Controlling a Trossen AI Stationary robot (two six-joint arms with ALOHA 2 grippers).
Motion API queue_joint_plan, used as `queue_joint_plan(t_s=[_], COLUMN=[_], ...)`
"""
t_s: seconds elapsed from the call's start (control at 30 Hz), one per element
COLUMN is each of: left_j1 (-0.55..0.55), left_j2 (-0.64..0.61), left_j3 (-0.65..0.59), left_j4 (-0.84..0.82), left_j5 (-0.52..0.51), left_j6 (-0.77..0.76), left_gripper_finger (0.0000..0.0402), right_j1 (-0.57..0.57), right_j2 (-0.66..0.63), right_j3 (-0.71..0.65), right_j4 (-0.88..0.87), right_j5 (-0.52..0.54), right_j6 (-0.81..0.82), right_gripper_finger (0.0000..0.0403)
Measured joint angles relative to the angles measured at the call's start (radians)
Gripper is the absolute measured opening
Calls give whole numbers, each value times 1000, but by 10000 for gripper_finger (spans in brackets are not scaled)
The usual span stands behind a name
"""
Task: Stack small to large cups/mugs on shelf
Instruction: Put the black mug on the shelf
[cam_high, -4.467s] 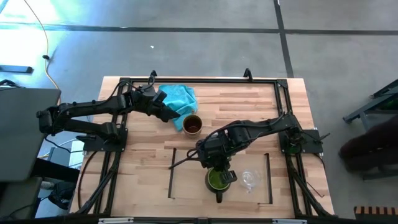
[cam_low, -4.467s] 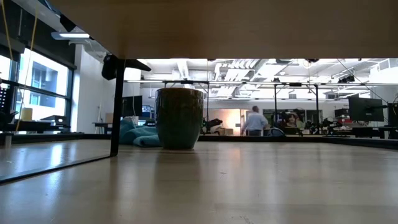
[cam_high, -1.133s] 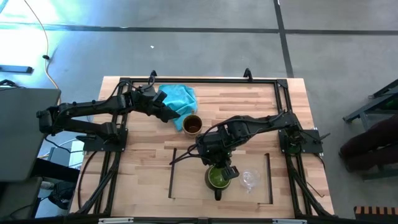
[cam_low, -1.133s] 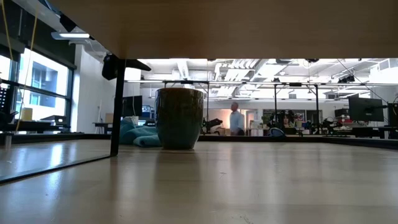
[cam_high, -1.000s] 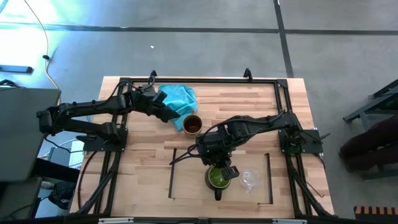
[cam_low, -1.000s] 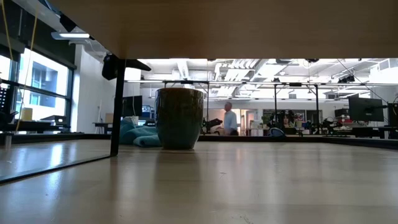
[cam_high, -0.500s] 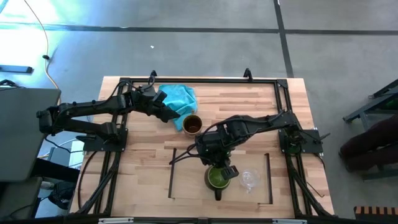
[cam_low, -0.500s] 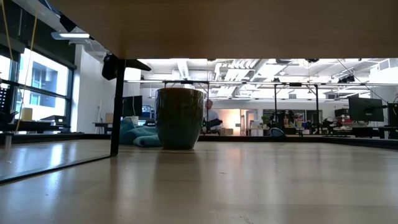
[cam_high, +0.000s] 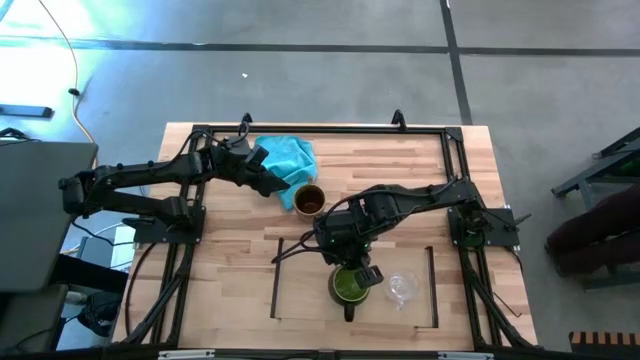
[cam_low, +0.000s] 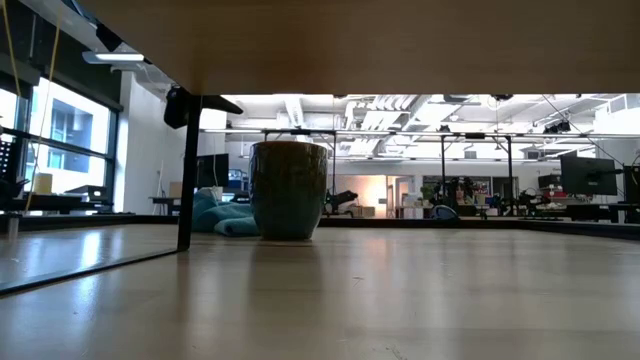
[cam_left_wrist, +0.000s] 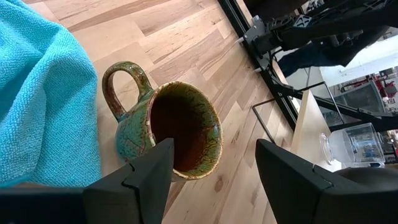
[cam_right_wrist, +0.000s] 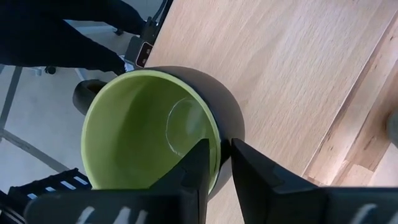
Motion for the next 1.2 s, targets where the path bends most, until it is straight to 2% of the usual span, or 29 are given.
queue_joint_plan(t_s=[0.4,1.2], left_j1=[0,0], left_j2=[0,0], left_j3=[0,0], left_j4=[0,0], left_j5=[0,0], left_j6=[0,0], left_gripper_finger=[215,215], right_j1=[0,-36], right_j2=[0,0], right_j3=[0,0], right_j4=[13,7], right_j5=[-6,-104], right_j6=[3,14], right_gripper_finger=[65,65])
